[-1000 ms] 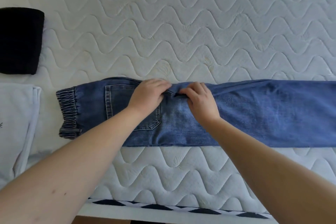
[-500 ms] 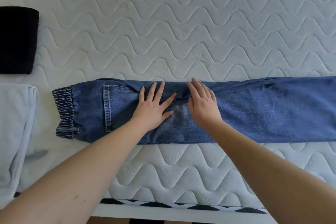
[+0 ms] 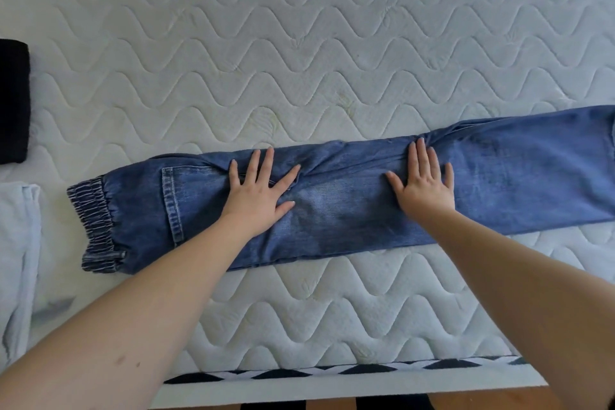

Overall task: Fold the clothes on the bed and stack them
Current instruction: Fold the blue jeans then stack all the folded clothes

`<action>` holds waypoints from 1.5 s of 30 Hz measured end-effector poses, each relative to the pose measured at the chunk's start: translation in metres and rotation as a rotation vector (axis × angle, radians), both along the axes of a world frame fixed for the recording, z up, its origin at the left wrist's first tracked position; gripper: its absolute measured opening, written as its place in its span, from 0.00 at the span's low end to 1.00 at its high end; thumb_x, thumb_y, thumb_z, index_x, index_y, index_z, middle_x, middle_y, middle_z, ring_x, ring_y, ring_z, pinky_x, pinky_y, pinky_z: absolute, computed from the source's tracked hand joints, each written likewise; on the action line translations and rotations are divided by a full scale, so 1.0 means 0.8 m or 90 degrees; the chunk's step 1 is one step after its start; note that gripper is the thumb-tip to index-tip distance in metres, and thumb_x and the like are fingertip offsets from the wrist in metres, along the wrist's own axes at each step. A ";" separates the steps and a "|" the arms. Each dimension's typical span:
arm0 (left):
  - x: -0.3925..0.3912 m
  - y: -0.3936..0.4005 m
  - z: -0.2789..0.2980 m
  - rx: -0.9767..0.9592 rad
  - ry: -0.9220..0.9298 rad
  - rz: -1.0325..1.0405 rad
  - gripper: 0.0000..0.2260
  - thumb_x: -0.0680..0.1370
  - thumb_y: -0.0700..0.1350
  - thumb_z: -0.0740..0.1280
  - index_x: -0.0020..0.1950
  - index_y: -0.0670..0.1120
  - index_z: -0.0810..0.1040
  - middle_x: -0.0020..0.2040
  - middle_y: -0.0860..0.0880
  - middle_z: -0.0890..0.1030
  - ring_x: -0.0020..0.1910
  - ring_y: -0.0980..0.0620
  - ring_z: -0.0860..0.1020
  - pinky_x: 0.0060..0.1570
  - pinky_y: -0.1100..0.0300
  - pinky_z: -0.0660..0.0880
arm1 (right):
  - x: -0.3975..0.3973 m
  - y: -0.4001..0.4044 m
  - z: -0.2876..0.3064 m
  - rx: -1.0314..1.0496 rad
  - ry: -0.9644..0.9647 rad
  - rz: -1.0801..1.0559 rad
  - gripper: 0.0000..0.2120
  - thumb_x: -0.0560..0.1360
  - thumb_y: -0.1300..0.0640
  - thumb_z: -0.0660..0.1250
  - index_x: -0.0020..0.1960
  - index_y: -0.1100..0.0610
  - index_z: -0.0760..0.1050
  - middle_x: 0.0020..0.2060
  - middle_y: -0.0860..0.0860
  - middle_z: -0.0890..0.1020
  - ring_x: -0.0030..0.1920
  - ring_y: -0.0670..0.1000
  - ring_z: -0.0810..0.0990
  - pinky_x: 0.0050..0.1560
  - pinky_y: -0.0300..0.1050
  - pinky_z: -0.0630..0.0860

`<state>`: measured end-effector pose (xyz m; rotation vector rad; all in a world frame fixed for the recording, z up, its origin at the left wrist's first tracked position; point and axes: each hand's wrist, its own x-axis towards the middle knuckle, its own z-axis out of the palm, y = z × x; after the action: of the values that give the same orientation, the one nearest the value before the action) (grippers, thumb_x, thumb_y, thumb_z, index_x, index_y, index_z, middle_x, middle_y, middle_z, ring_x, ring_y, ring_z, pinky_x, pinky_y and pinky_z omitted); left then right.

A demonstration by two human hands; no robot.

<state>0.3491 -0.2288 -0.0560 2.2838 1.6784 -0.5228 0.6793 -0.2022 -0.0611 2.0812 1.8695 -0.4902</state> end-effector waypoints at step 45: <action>0.352 0.123 -0.017 0.034 -0.095 -0.181 0.32 0.79 0.63 0.40 0.79 0.49 0.37 0.80 0.52 0.40 0.78 0.54 0.41 0.76 0.51 0.45 | 0.323 0.010 0.008 -0.011 0.076 -0.114 0.32 0.80 0.34 0.41 0.80 0.45 0.42 0.79 0.44 0.42 0.79 0.47 0.41 0.77 0.53 0.41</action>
<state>0.6308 -0.1300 -0.0695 2.5474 1.3229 -0.3553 0.9380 -0.1938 -0.0546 2.2648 1.7414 -0.6844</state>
